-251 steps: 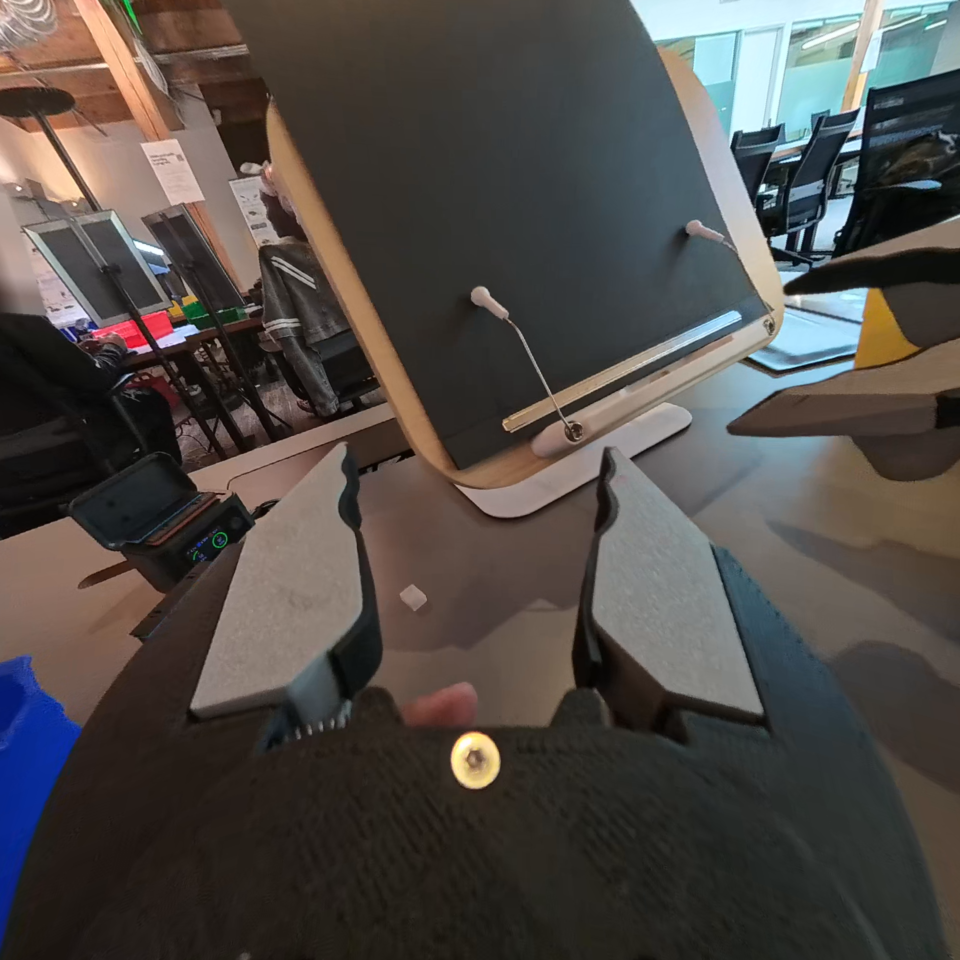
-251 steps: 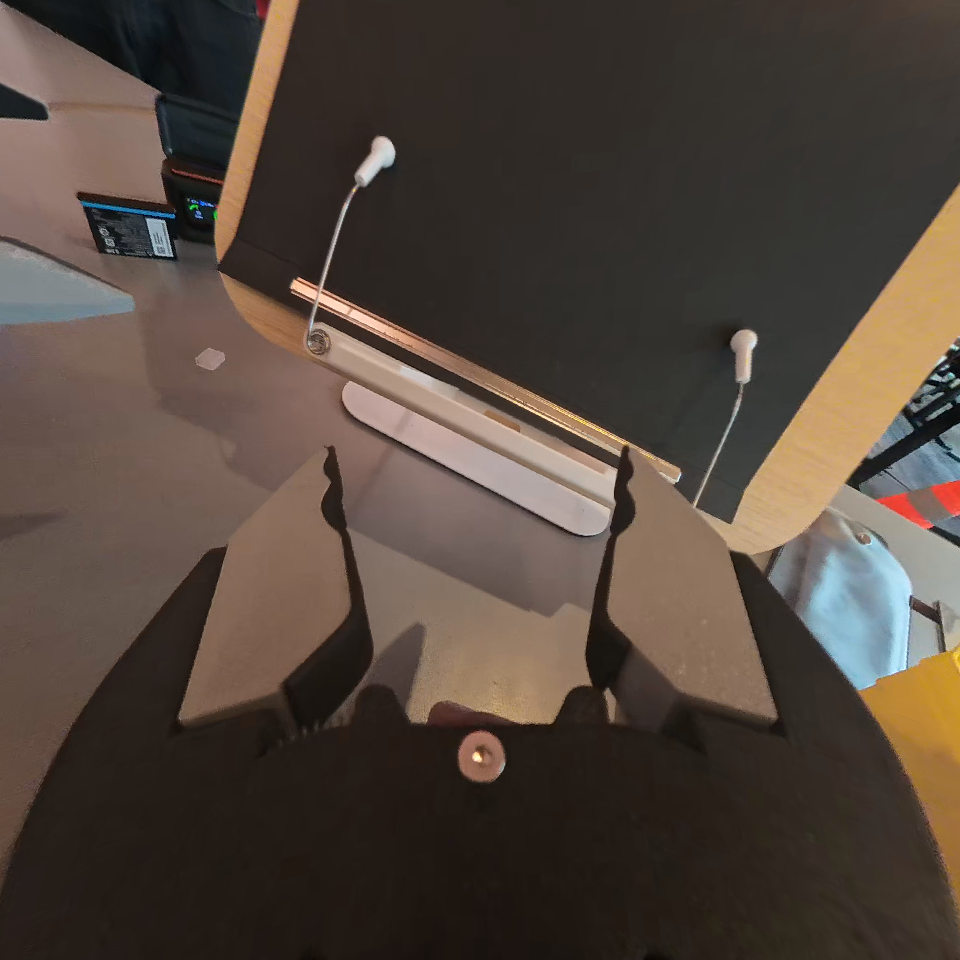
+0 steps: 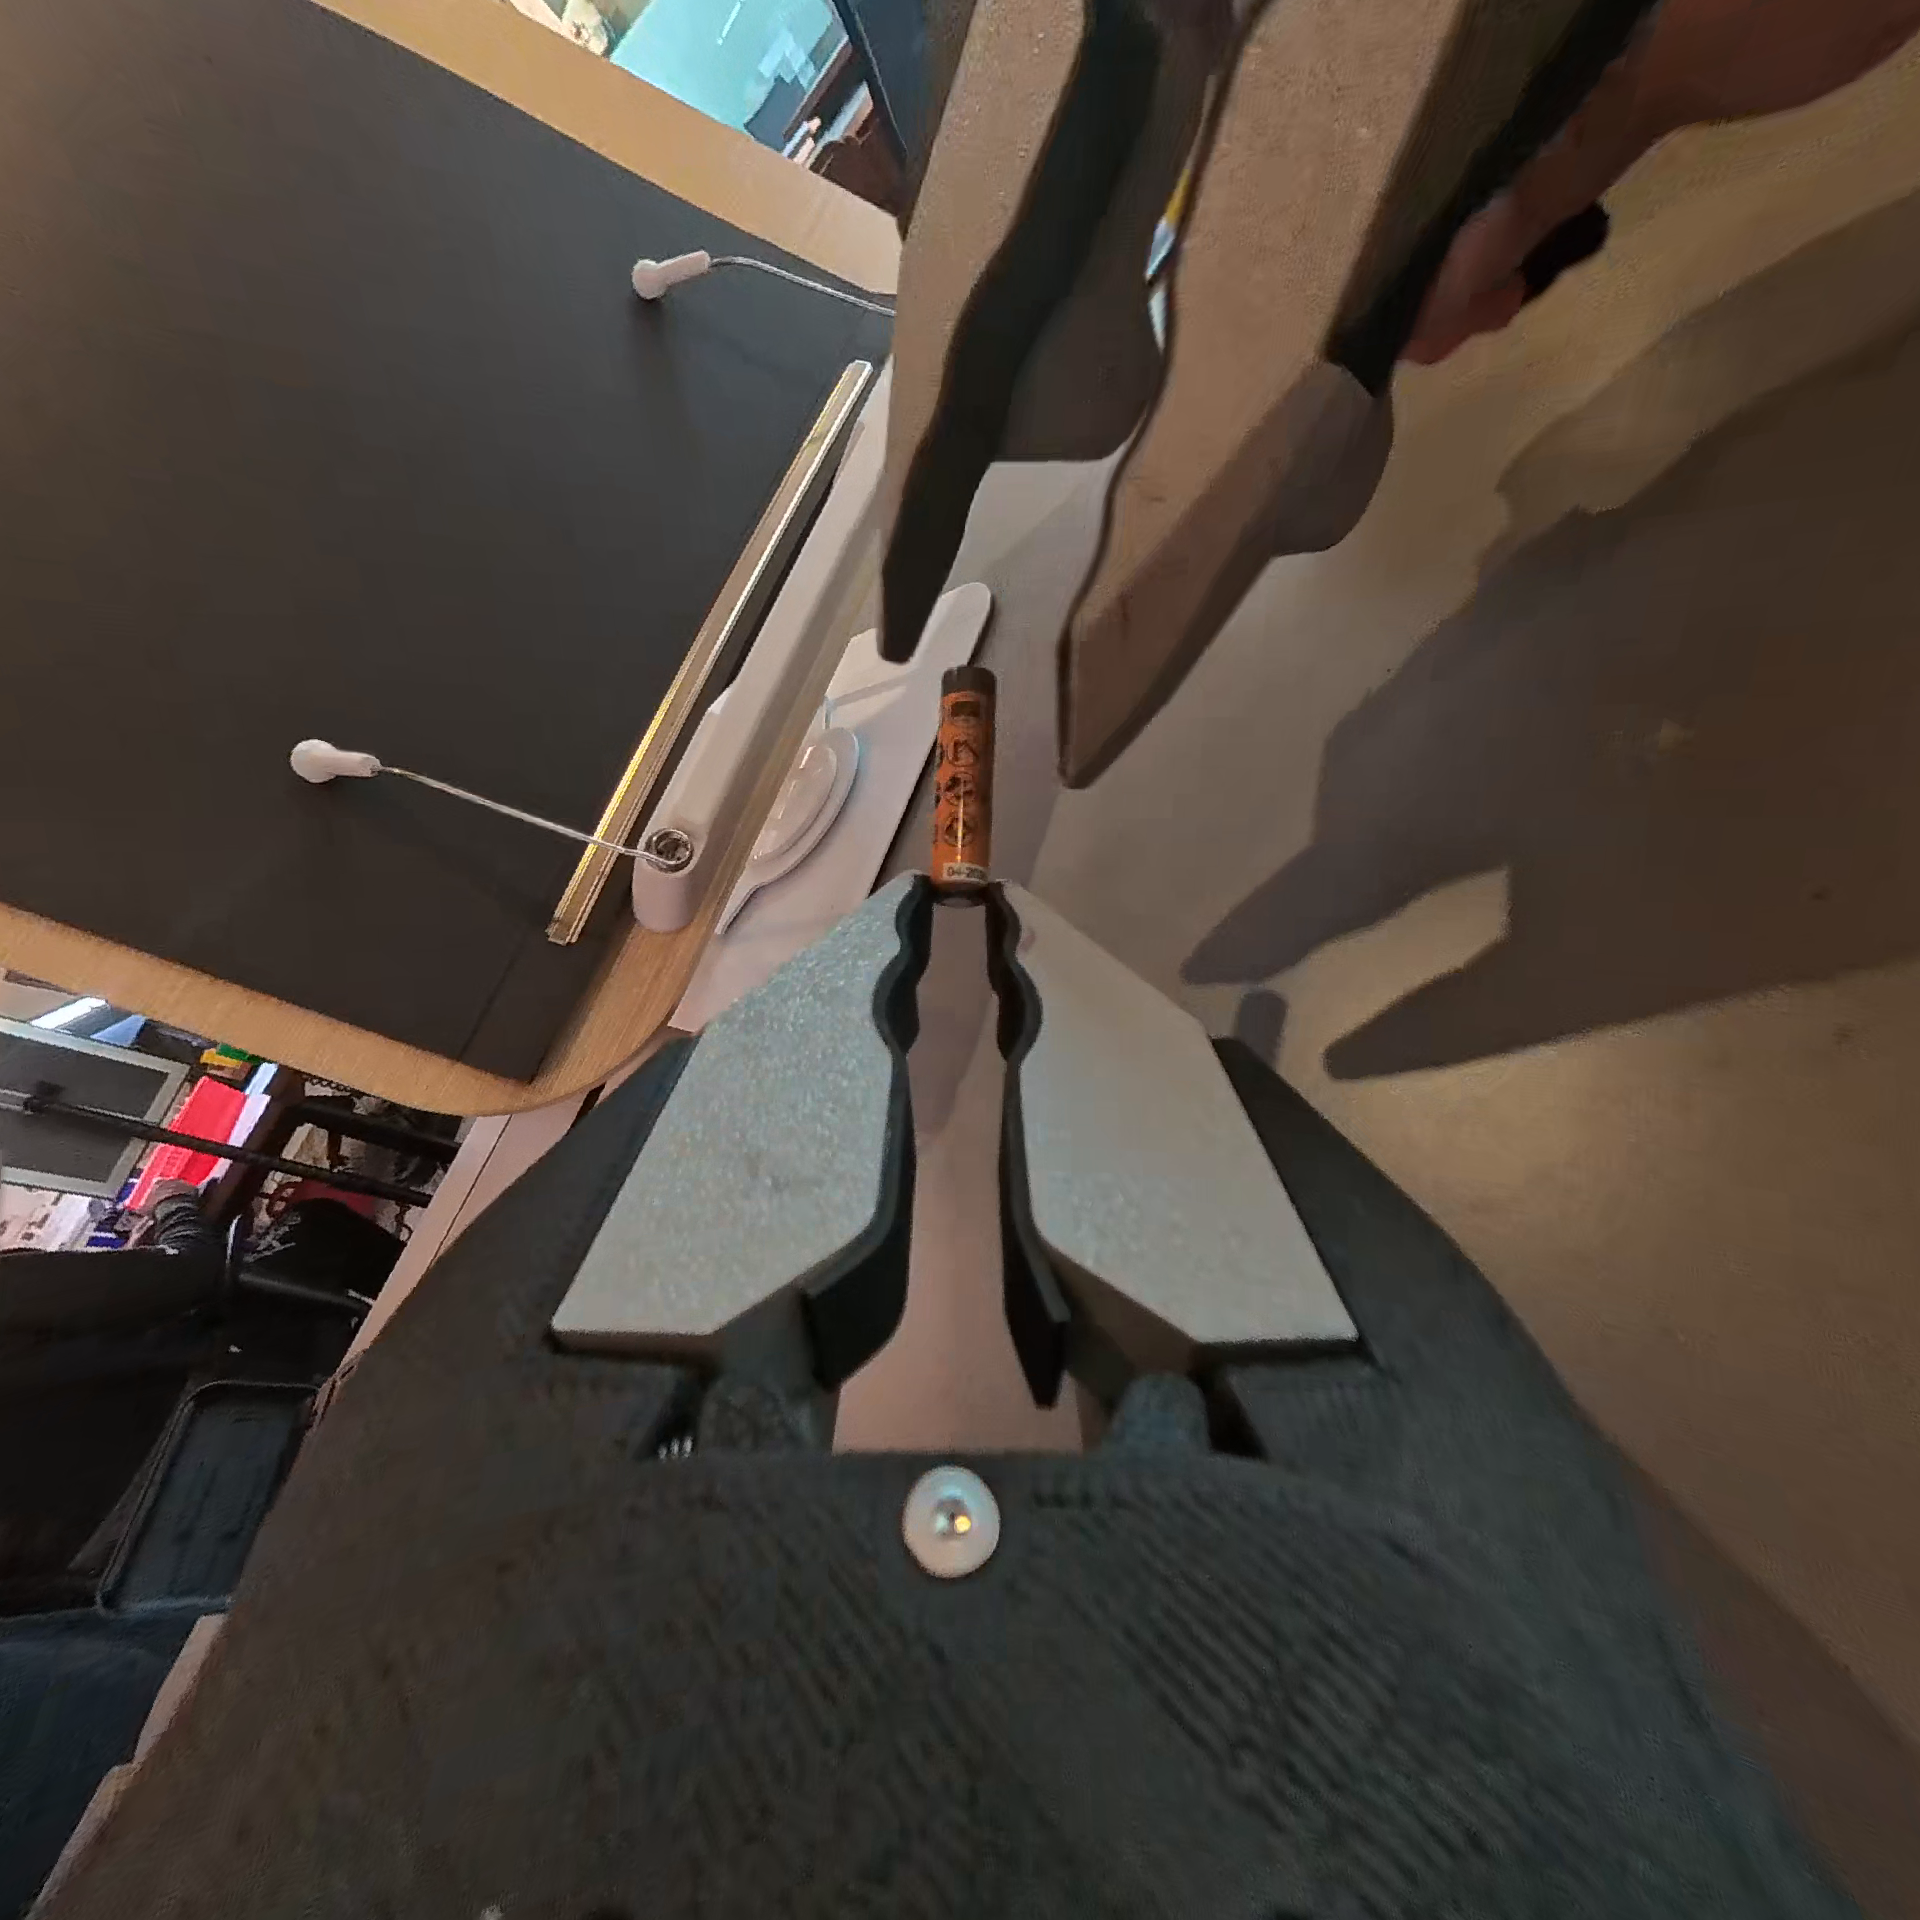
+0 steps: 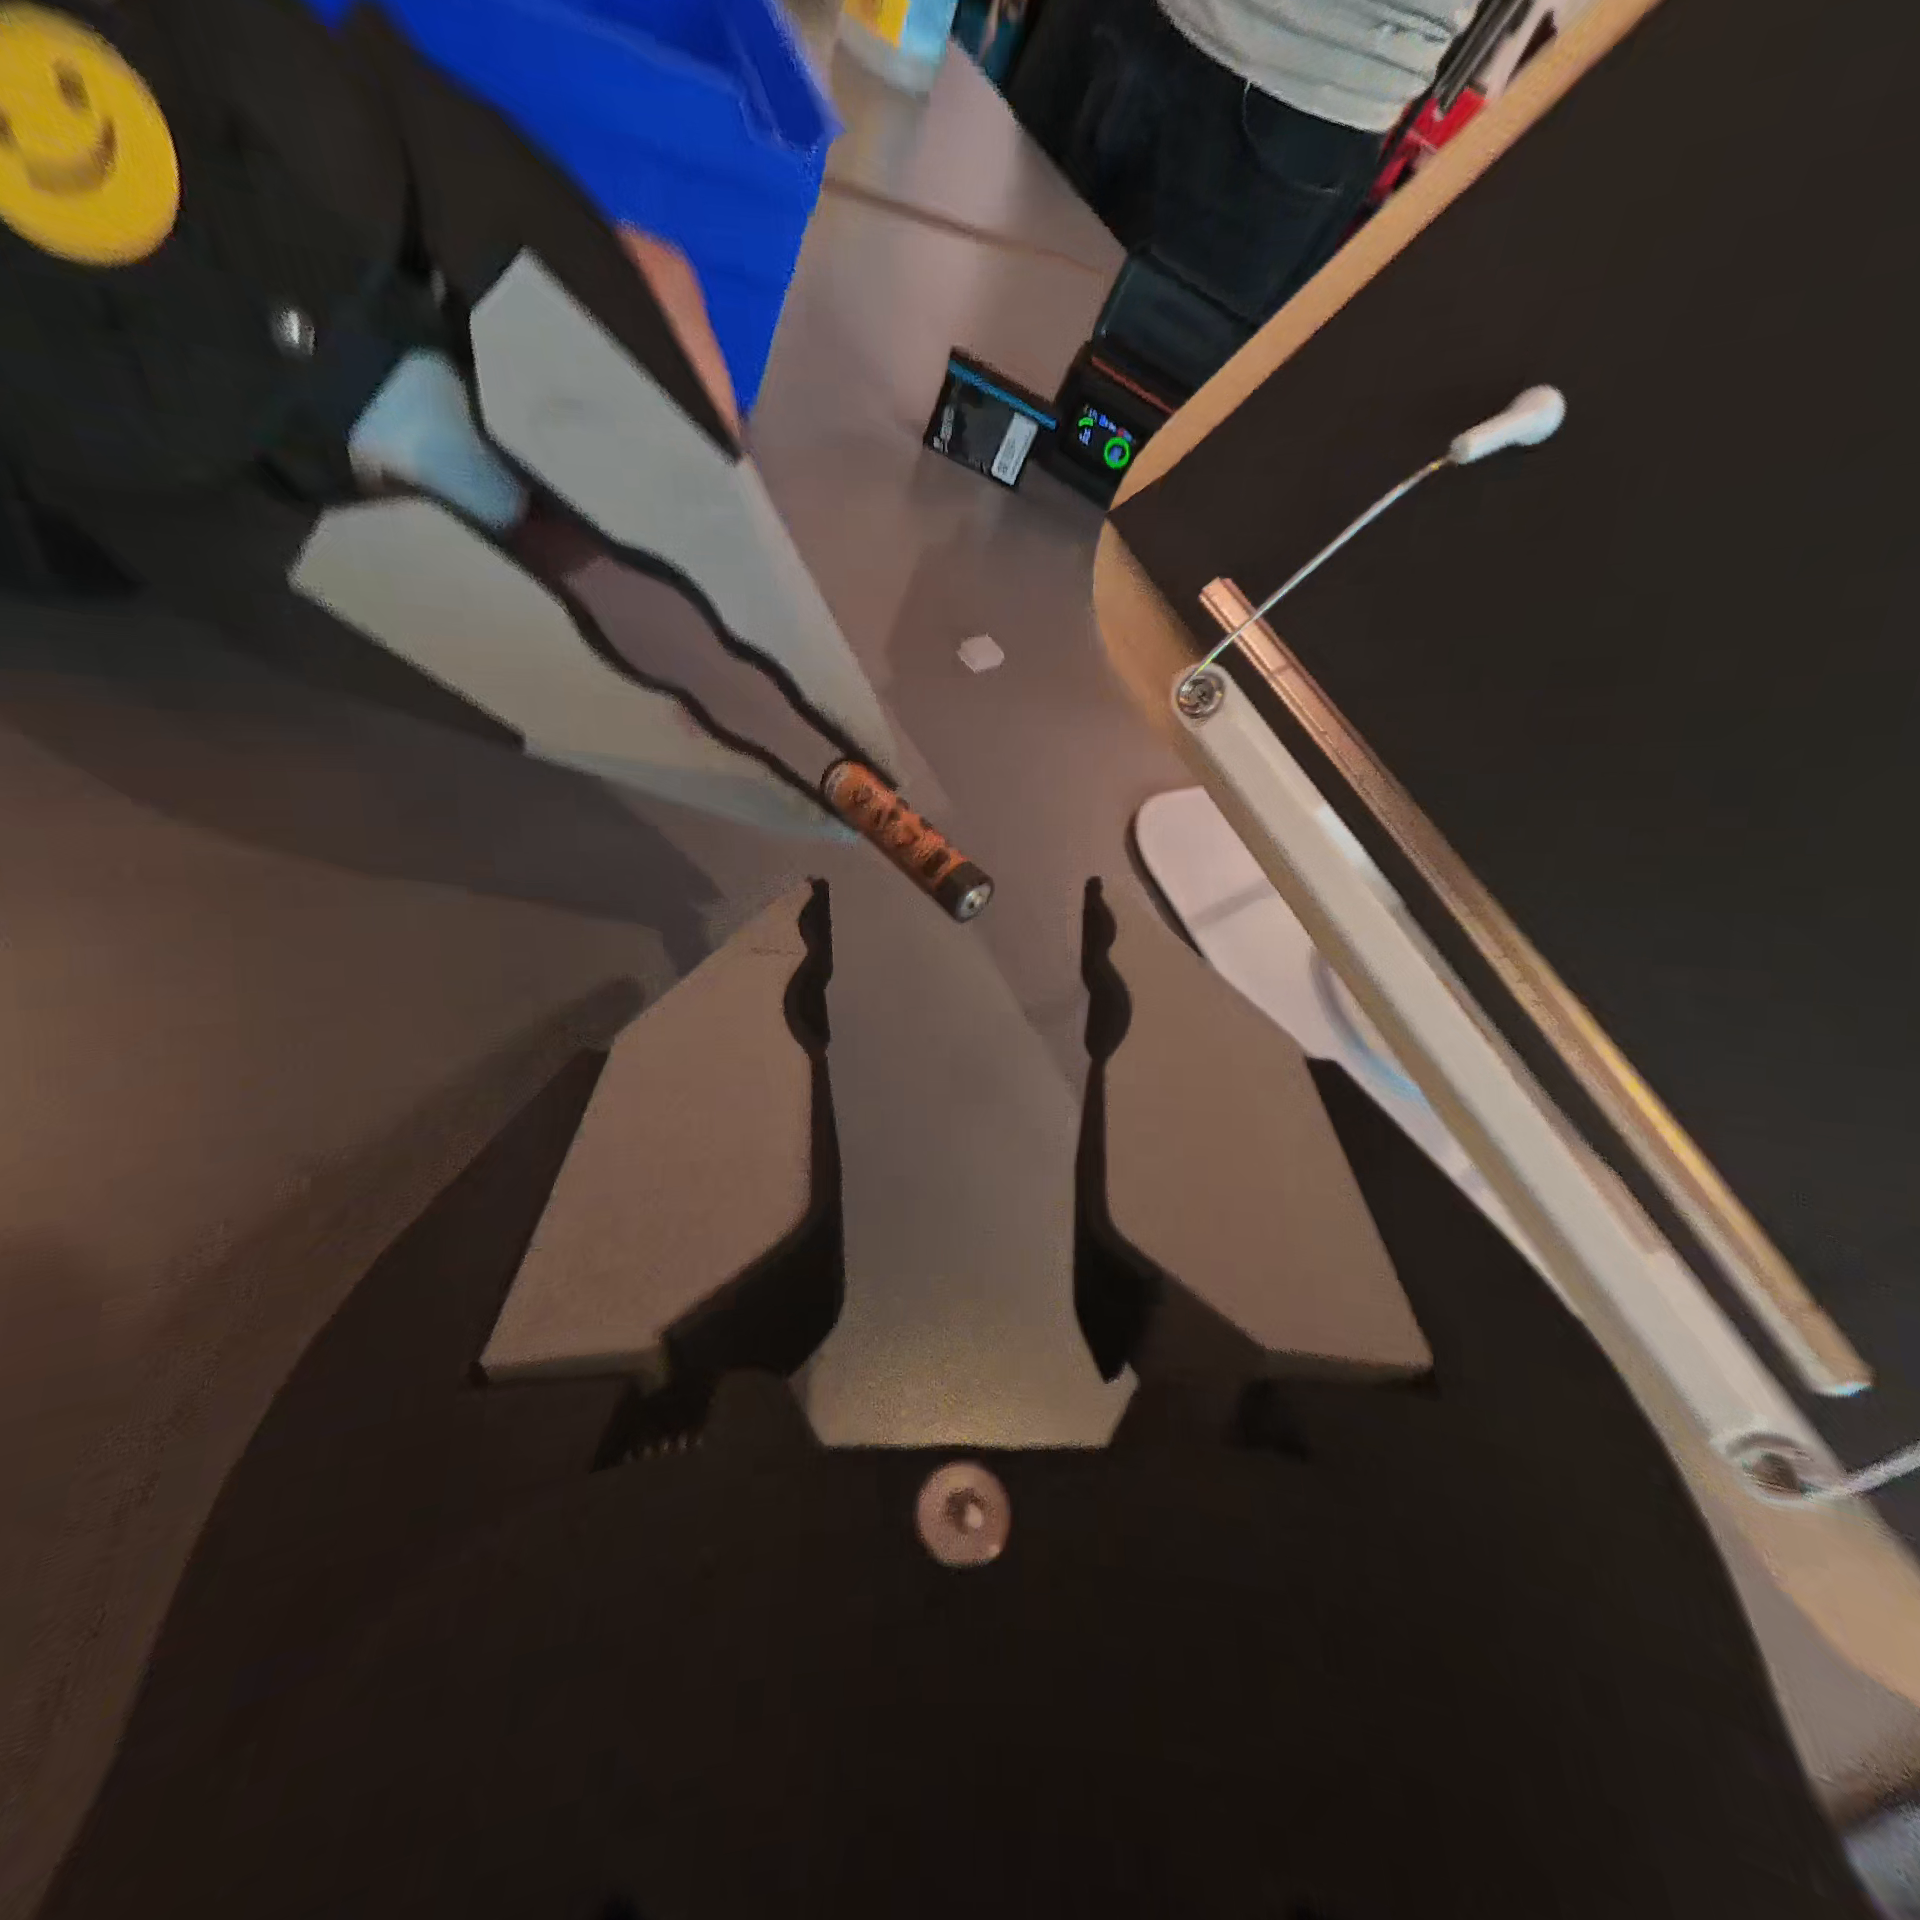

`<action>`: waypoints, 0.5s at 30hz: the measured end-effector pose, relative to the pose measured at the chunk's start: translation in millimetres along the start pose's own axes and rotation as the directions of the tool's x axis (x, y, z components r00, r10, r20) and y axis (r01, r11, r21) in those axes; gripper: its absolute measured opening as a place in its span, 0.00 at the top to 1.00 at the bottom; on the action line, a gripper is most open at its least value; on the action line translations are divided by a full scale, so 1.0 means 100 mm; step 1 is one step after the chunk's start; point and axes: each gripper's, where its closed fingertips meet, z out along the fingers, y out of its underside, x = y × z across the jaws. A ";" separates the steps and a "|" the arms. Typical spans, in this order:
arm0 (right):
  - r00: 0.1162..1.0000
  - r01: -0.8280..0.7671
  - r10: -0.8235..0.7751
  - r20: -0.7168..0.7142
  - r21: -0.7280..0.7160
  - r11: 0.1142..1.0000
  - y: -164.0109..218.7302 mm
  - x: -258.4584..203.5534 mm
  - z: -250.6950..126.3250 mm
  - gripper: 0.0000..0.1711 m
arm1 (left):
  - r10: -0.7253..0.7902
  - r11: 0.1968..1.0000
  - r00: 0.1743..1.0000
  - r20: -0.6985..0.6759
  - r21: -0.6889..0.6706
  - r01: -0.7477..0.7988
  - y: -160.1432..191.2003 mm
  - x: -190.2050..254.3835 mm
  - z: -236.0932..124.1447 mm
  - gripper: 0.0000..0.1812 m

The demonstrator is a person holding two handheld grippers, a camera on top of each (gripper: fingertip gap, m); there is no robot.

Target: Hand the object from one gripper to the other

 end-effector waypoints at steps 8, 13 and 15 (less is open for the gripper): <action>0.904 0.393 -0.420 -0.083 -0.226 0.891 0.17 -0.13 0.07 0.79 | 0.001 1.000 0.998 -0.068 -0.007 -0.001 0.00 0.15 0.02 0.96; 0.863 0.461 -0.498 -0.088 -0.264 0.847 0.20 -0.17 0.11 0.94 | 0.005 1.000 0.994 -0.106 -0.028 -0.008 0.02 0.24 0.04 0.96; 0.868 0.454 -0.491 -0.079 -0.274 0.848 0.22 -0.17 0.11 0.94 | -0.002 1.000 0.994 -0.107 -0.031 -0.002 0.03 0.24 0.04 0.96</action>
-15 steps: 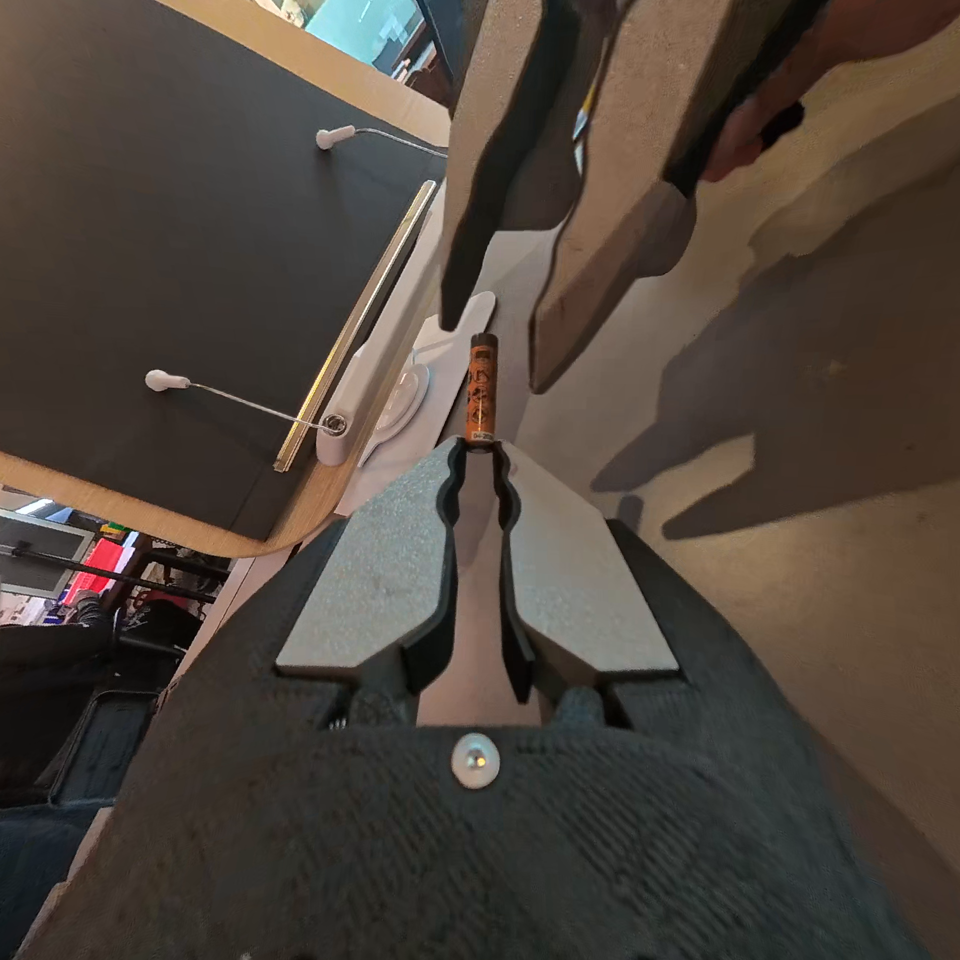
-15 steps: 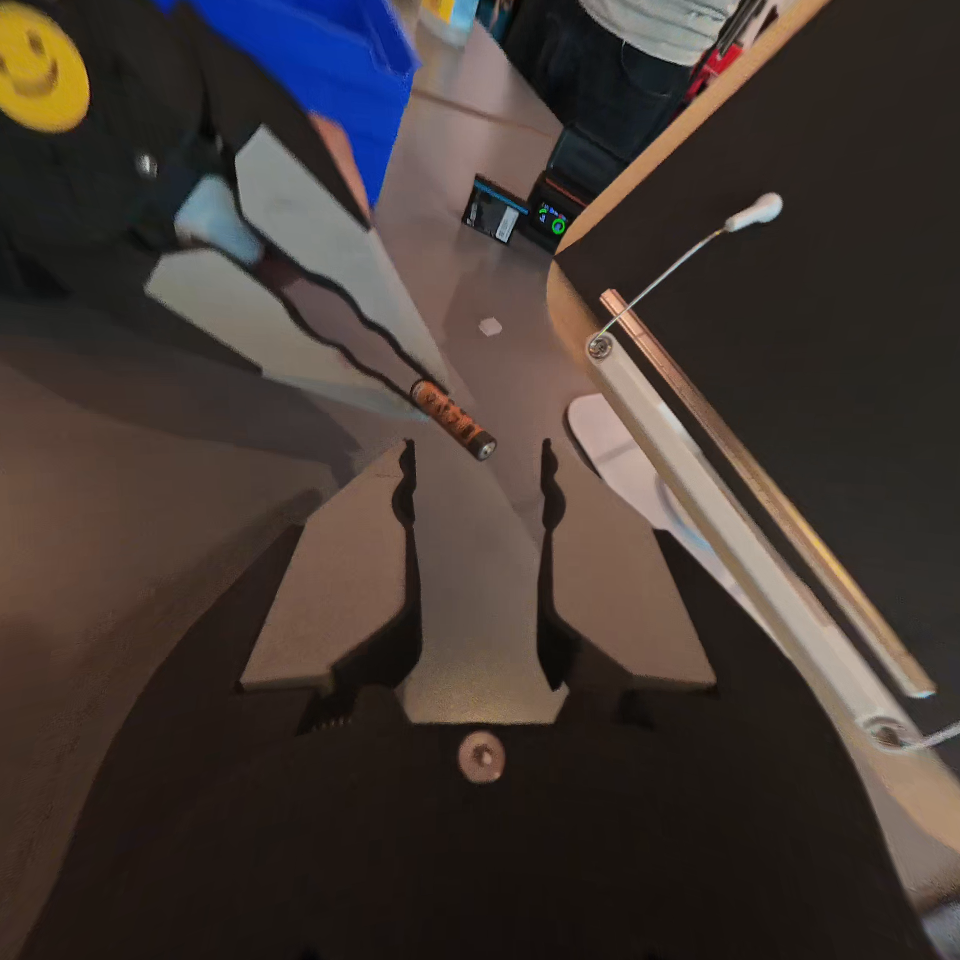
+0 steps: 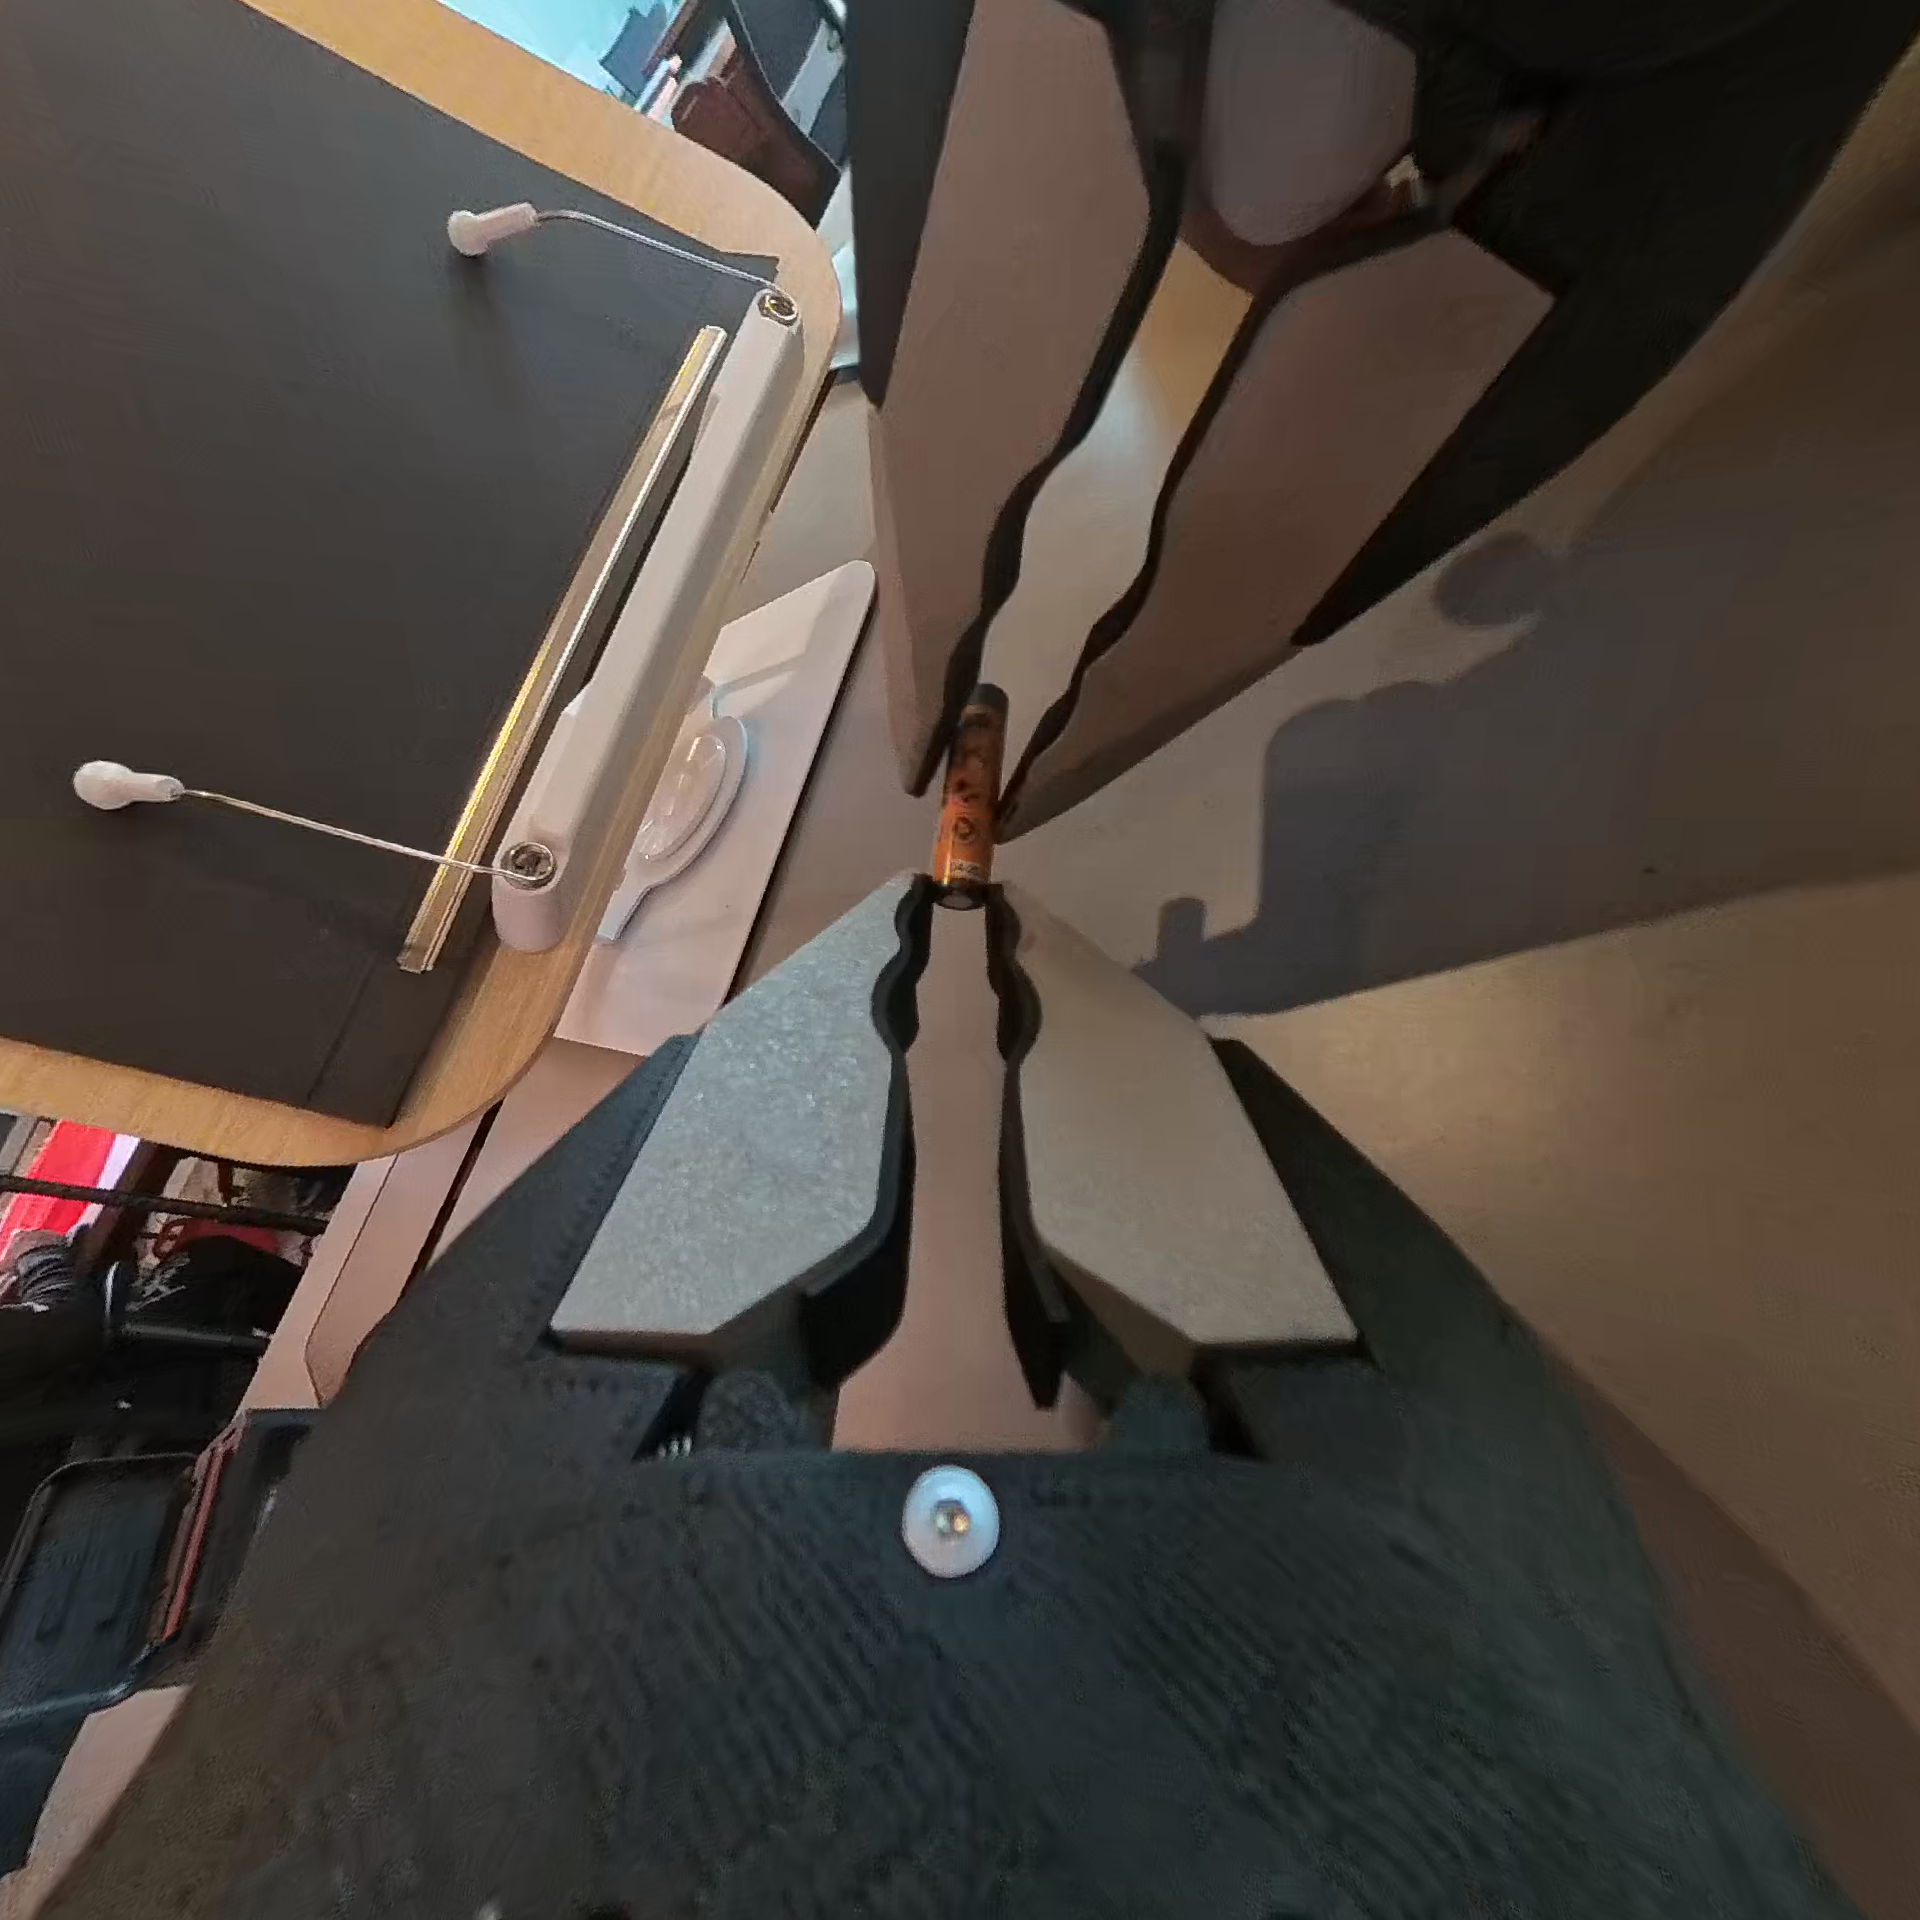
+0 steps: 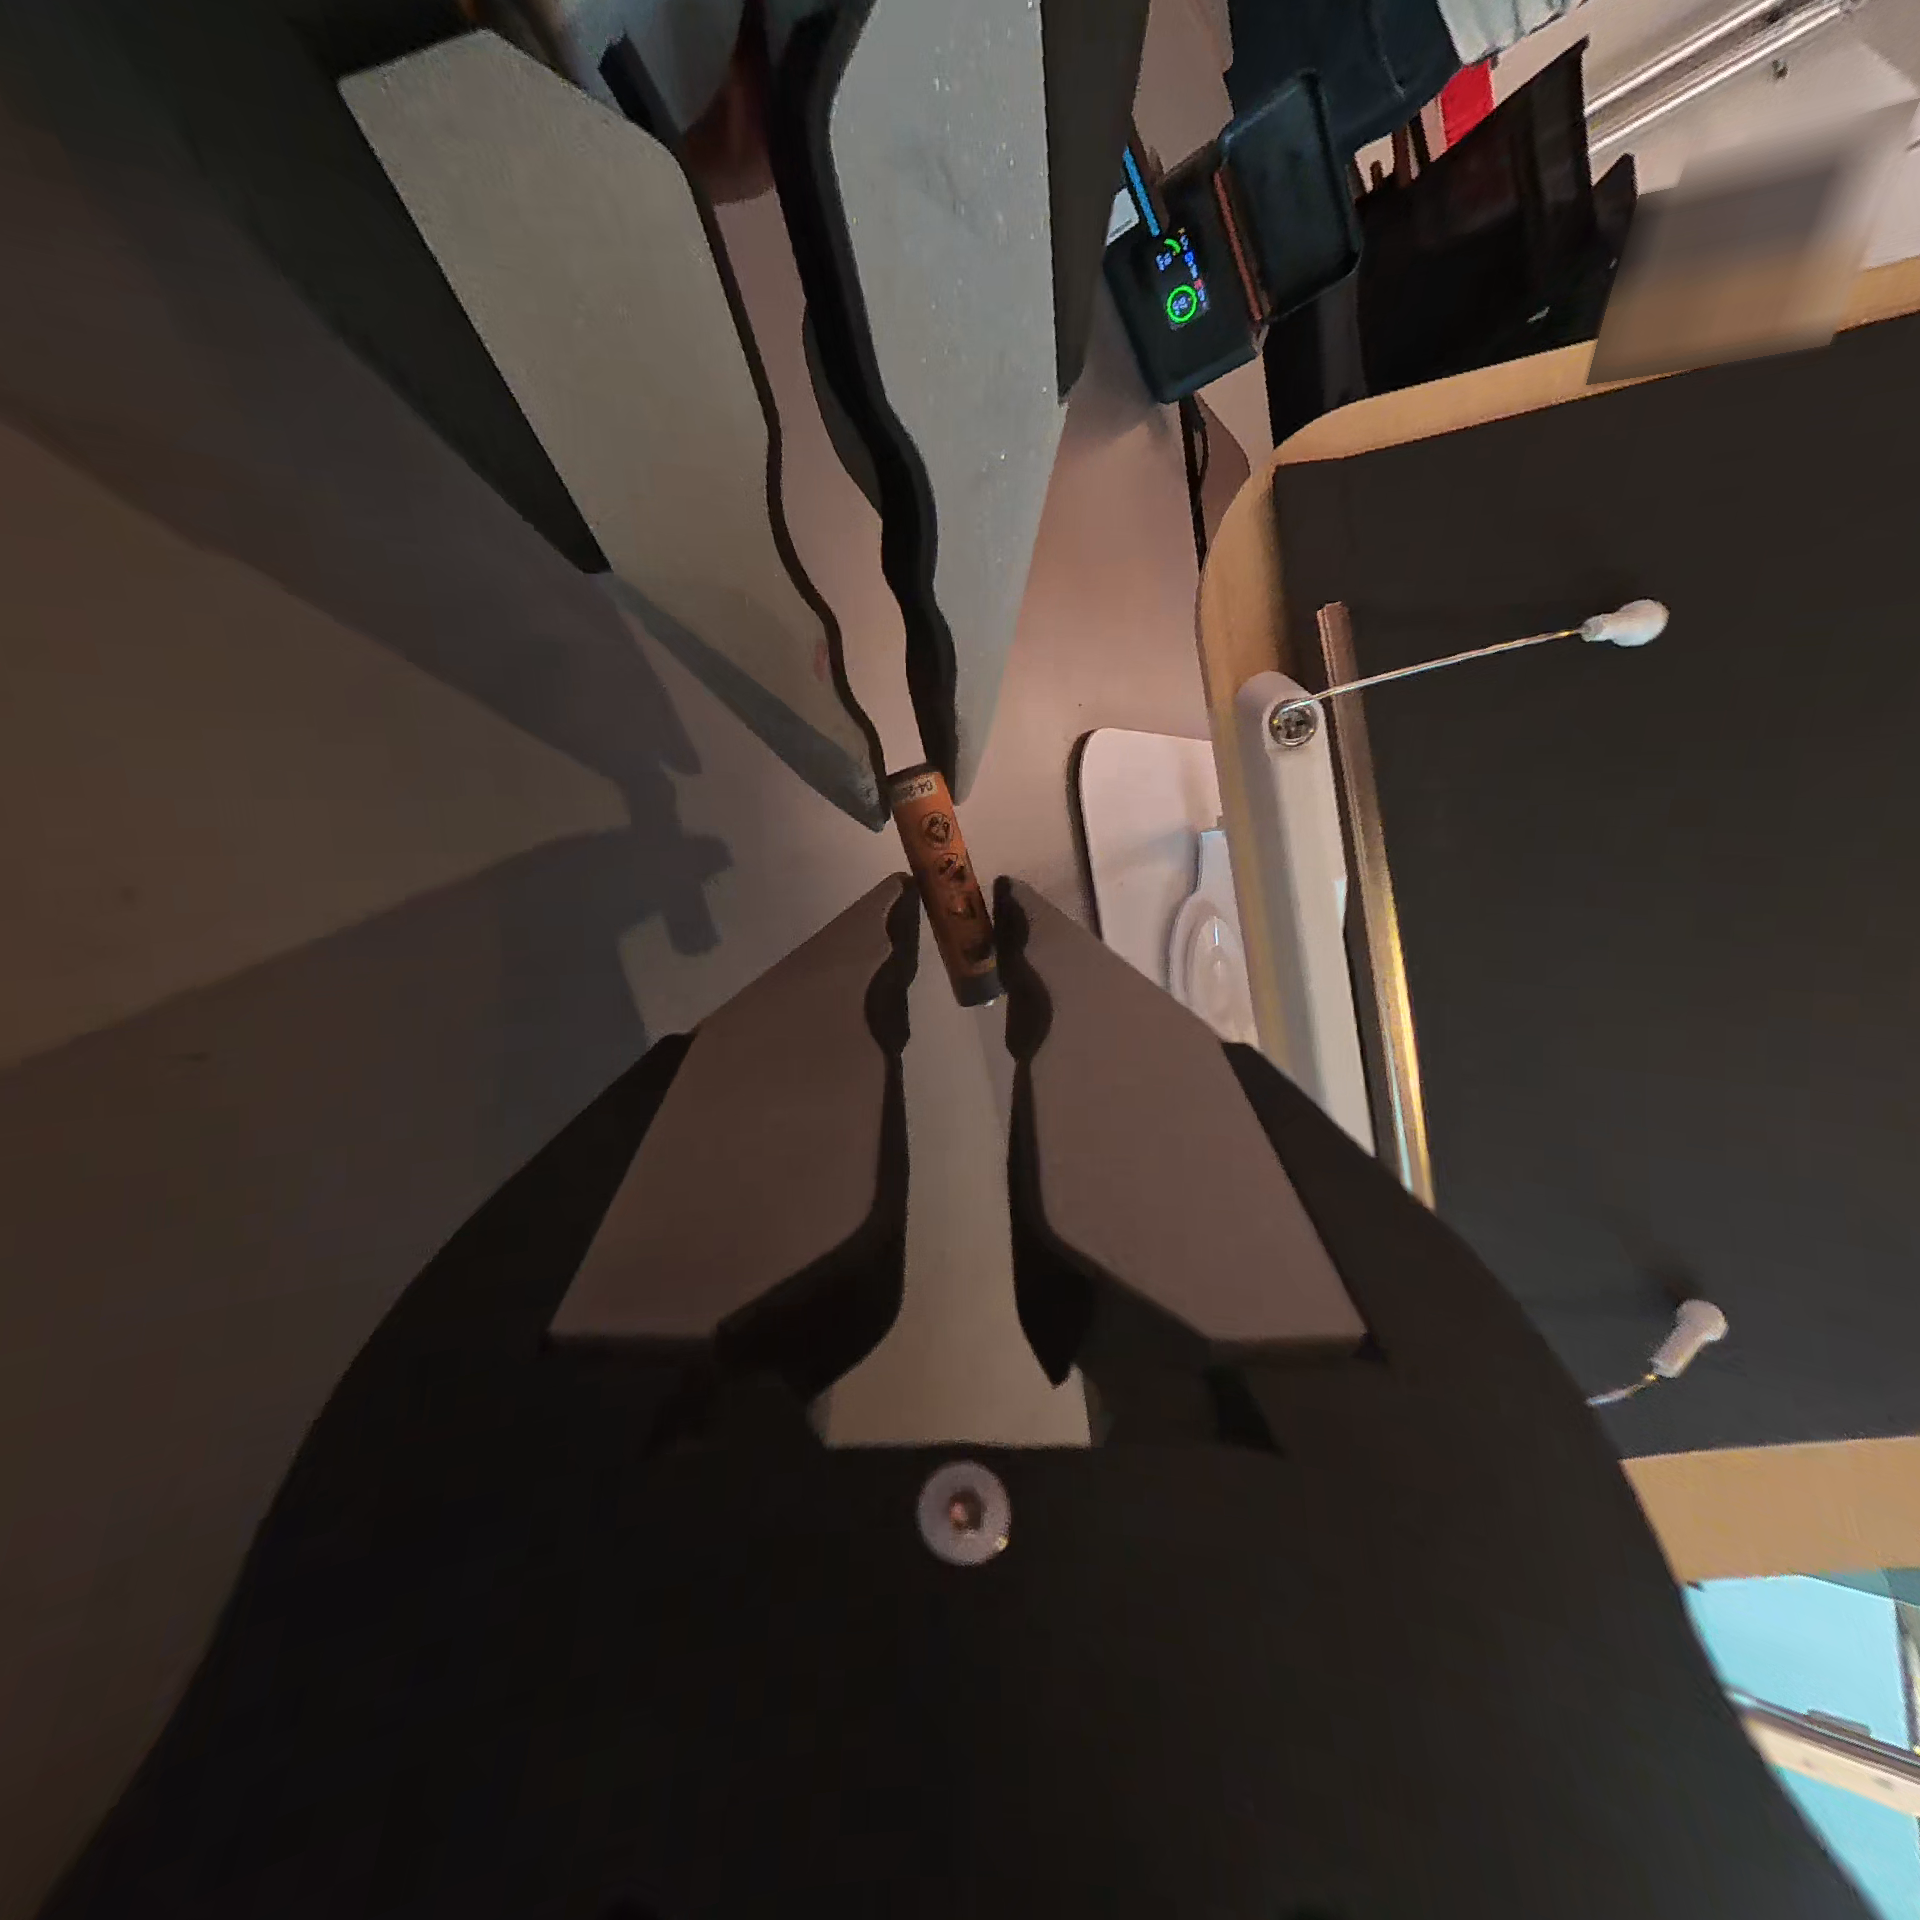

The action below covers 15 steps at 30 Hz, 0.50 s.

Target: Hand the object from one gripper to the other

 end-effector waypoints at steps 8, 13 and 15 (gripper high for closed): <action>0.877 -0.470 0.460 0.141 0.053 0.881 0.07 0.14 0.04 0.96 | -0.087 0.996 0.992 0.090 0.011 0.087 0.02 -0.19 -0.02 0.99; 0.478 -0.865 0.754 0.451 0.092 0.493 -0.08 0.25 -0.05 0.97 | -0.054 0.998 0.990 0.131 0.031 0.050 -0.04 -0.20 -0.03 0.93; 0.265 -0.949 0.744 0.614 0.030 0.313 -0.18 0.24 -0.12 0.97 | -0.048 0.998 0.987 0.150 0.044 0.041 -0.07 -0.21 -0.04 0.89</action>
